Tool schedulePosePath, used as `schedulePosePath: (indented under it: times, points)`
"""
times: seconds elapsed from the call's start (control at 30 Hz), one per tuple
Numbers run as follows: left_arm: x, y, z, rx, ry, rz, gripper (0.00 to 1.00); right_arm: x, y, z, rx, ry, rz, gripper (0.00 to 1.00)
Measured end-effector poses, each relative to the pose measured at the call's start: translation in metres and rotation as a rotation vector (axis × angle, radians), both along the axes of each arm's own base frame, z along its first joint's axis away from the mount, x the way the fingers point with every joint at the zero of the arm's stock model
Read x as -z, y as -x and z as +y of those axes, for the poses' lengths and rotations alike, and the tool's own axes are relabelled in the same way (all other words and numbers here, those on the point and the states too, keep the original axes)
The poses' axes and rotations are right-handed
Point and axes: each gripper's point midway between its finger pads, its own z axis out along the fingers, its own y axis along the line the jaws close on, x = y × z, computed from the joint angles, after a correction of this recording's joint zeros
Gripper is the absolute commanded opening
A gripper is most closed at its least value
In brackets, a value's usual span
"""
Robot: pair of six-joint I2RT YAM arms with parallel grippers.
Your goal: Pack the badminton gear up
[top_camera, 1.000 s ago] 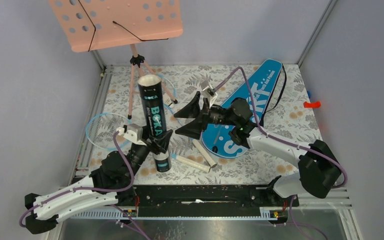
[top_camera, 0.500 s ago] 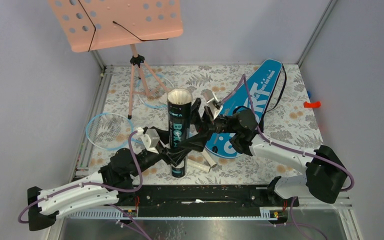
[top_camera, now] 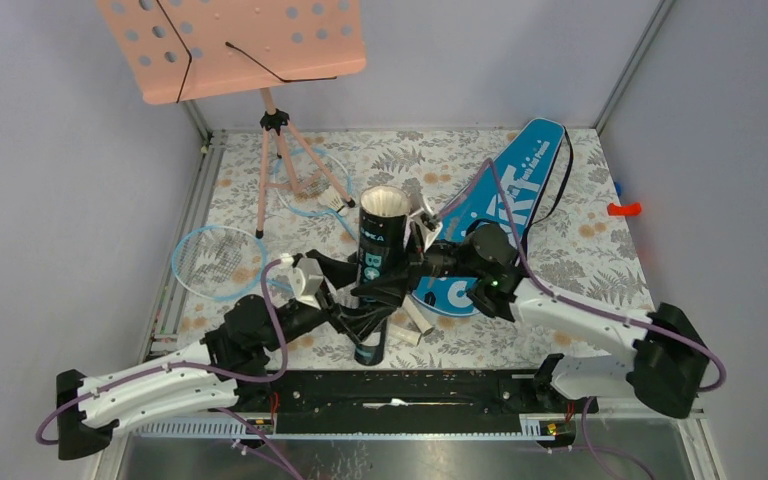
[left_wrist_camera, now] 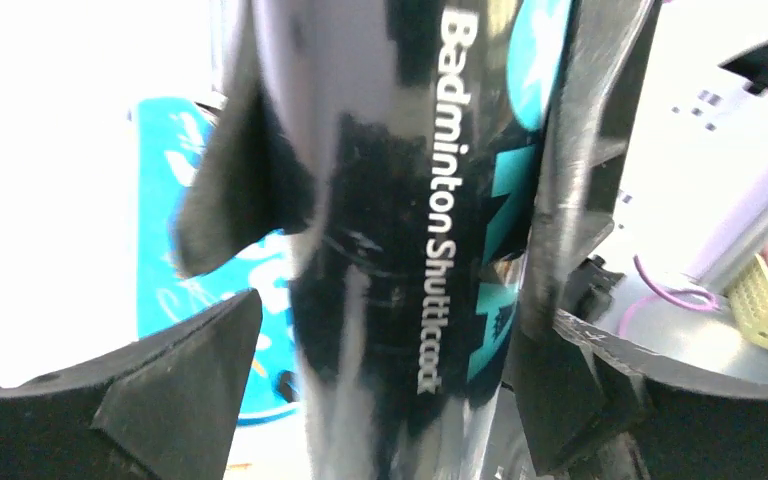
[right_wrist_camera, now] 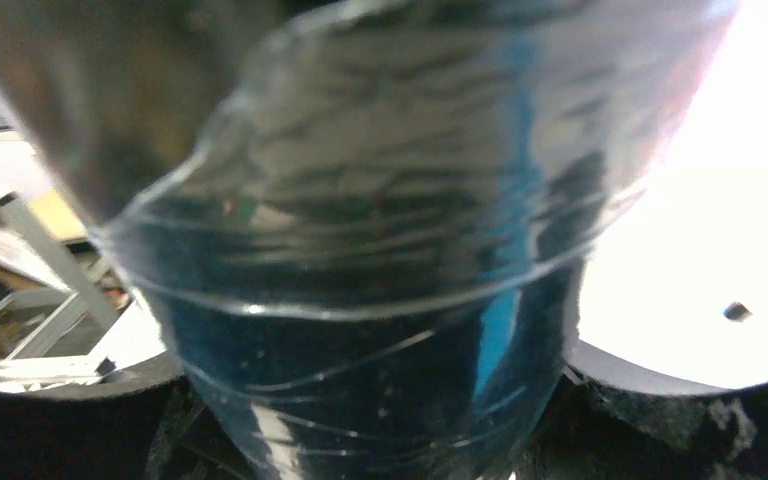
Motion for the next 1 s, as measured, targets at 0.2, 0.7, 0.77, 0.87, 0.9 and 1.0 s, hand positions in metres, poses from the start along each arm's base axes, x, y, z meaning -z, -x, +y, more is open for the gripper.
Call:
schedulePosePath:
  times: [0.2, 0.7, 0.77, 0.87, 0.9, 1.0]
  points:
    - [-0.017, -0.007, 0.018, -0.075, 0.061, -0.006, 0.99, -0.003, -0.025, -0.033, 0.282, 0.068, 0.015, 0.47]
    - [0.019, -0.142, 0.091, -0.734, -0.13, 0.237, 0.99, 0.049, -0.107, -0.186, 1.147, 0.451, -0.035, 0.41]
    - [0.038, -0.183, 0.113, -0.829, -0.17, 0.299, 0.99, 0.052, -0.11, -0.203, 1.207, 0.476, -0.035, 0.41]
    - [0.075, -0.225, 0.129, -0.882, -0.25, 0.353, 0.99, 0.052, -0.111, -0.218, 1.26, 0.481, -0.035, 0.41]
    - [0.093, -0.238, 0.127, -0.871, -0.287, 0.361, 0.99, 0.052, -0.112, -0.222, 1.274, 0.485, -0.036, 0.41]
    - [0.132, -0.263, 0.121, -0.815, -0.343, 0.384, 0.99, 0.055, -0.113, -0.23, 1.299, 0.508, -0.037, 0.4]
